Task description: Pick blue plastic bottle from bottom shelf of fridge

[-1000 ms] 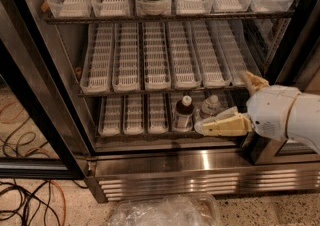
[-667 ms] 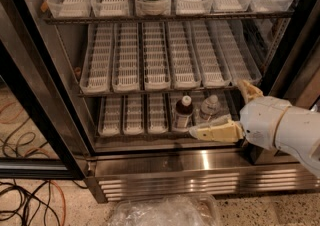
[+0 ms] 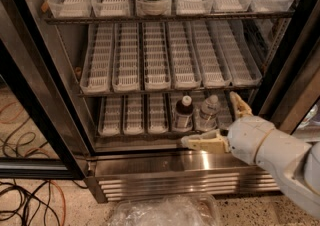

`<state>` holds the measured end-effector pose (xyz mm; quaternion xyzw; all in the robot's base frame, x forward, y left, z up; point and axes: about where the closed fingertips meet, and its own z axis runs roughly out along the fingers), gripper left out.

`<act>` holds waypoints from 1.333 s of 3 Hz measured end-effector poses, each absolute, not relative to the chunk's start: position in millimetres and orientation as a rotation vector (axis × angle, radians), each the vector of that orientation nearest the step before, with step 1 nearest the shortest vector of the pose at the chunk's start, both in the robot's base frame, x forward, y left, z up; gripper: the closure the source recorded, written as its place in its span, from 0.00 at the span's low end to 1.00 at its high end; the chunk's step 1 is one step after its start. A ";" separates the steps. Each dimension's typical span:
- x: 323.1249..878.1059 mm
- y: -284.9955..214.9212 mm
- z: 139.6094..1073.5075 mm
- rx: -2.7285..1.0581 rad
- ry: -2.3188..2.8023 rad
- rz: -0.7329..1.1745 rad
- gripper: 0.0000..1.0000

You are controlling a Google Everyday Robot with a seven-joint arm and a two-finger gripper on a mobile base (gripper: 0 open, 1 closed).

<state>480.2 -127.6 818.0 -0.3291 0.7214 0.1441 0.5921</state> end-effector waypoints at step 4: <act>489.4 -107.4 738.8 -0.521 1.609 0.389 0.00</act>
Offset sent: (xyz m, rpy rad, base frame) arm 0.0020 0.0209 -0.0771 0.2230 -0.0727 -0.1362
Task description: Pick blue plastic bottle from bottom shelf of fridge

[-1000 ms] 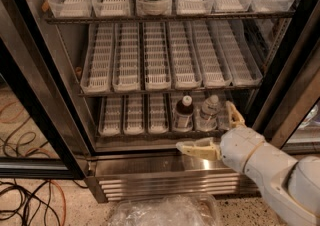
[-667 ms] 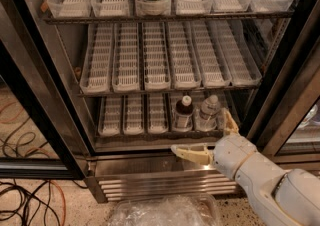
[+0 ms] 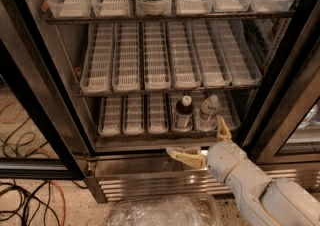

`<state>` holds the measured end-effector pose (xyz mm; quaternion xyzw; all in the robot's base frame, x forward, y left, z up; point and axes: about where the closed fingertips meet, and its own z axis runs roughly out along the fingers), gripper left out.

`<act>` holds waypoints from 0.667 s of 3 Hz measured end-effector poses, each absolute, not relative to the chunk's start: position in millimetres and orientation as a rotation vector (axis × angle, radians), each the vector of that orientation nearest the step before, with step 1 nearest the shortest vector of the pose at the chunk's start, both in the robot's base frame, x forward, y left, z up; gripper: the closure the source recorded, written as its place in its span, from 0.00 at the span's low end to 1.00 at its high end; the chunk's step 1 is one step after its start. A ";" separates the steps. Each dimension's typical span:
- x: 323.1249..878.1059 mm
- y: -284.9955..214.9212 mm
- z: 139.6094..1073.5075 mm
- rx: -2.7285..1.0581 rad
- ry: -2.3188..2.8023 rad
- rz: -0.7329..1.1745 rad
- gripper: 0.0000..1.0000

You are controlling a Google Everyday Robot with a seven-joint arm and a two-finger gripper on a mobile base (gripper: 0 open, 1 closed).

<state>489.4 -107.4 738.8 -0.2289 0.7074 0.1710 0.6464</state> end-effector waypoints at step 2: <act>498.3 -99.2 701.2 -0.511 1.540 0.395 0.00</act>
Offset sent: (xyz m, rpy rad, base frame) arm 0.0130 0.0121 -0.0669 0.0547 -0.1002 0.0107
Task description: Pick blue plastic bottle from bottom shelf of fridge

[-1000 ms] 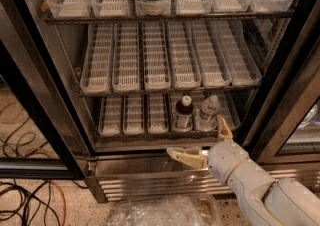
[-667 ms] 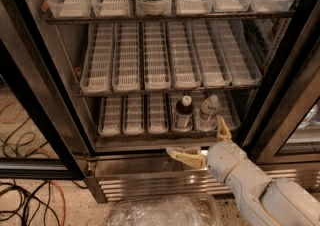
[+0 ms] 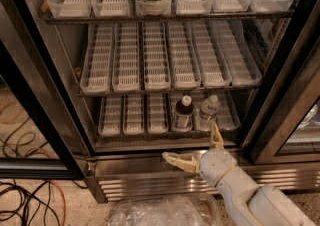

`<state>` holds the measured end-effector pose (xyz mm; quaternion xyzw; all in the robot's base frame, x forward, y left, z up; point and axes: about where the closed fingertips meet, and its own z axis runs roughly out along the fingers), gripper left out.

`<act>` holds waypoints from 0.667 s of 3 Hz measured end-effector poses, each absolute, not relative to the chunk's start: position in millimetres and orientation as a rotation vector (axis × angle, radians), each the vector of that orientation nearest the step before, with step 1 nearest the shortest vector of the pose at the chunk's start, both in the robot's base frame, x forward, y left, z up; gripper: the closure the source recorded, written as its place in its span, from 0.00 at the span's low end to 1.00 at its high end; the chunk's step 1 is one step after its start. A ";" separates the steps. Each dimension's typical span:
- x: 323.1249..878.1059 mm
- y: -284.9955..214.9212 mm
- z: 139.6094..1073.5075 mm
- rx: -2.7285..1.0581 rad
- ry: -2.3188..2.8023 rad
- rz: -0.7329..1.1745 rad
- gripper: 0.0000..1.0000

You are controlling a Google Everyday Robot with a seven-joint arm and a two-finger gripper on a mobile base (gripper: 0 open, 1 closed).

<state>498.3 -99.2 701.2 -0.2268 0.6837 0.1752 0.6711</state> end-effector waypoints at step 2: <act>507.0 -97.7 655.2 -0.462 1.502 0.410 0.00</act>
Offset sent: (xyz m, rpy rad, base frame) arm 0.0134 -0.0013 -0.0767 0.0833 -0.0406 -0.0358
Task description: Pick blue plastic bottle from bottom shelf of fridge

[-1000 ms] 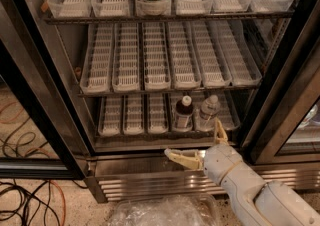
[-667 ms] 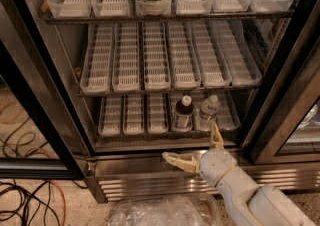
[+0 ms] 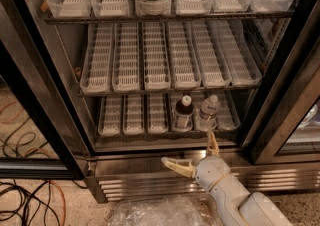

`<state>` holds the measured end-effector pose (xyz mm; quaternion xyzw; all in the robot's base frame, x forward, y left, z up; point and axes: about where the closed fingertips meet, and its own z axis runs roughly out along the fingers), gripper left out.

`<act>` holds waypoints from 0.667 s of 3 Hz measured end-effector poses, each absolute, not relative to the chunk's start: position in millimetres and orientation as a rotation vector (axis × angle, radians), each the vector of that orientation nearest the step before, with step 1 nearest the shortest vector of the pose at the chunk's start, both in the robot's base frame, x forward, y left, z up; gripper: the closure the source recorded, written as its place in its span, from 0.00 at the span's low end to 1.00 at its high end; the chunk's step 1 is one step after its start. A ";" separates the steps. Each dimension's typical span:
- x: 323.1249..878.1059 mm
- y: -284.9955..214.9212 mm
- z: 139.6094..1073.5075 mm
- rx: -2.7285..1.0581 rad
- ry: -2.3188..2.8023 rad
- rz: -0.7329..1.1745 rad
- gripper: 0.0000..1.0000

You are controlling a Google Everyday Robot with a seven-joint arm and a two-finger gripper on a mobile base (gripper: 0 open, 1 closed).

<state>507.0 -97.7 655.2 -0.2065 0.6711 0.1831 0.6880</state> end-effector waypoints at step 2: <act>511.5 -99.2 617.1 -0.434 1.476 0.417 0.00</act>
Offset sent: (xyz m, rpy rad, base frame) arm 0.0059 -0.0031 -0.0611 0.0353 -0.0289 -0.0145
